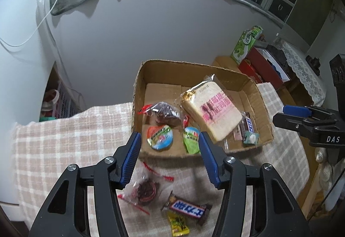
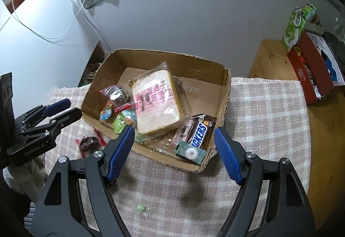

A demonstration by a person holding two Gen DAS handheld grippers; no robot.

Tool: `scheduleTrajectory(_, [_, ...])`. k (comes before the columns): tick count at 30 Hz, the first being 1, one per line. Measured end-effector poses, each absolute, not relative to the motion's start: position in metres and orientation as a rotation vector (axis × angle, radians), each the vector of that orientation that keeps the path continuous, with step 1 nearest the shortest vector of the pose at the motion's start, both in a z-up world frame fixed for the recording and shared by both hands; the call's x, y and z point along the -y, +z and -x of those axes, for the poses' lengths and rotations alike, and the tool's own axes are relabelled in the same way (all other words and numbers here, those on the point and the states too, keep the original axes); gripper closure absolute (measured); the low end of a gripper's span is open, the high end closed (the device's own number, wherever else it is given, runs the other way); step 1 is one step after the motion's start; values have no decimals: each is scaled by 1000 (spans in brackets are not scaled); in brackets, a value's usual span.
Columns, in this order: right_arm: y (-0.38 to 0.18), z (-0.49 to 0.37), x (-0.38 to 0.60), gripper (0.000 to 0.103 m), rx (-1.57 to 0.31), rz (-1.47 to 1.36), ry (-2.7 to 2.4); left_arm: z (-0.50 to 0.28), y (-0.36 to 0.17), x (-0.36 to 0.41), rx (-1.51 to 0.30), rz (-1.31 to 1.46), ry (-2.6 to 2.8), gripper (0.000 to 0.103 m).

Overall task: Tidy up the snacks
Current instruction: 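Move the left tool to the yellow candy while the right tool approaches the small green candy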

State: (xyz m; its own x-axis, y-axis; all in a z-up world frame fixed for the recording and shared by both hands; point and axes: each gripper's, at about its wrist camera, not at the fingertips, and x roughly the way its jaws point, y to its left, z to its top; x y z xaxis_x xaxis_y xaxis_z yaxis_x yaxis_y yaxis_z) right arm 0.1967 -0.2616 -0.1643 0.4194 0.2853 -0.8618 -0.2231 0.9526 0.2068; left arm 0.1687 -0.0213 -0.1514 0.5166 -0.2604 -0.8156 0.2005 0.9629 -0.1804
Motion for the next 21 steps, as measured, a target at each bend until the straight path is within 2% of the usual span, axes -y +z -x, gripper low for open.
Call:
scheduleTrajectory(14, [-178,-138,244,24,-1133,-2,501,-107,-161,-1,-1025,113,-255,49])
scheduleTrajectory(21, [-202,-108,228,24,-1193,123,575,-78,-184,1,-1091,125,-261,49])
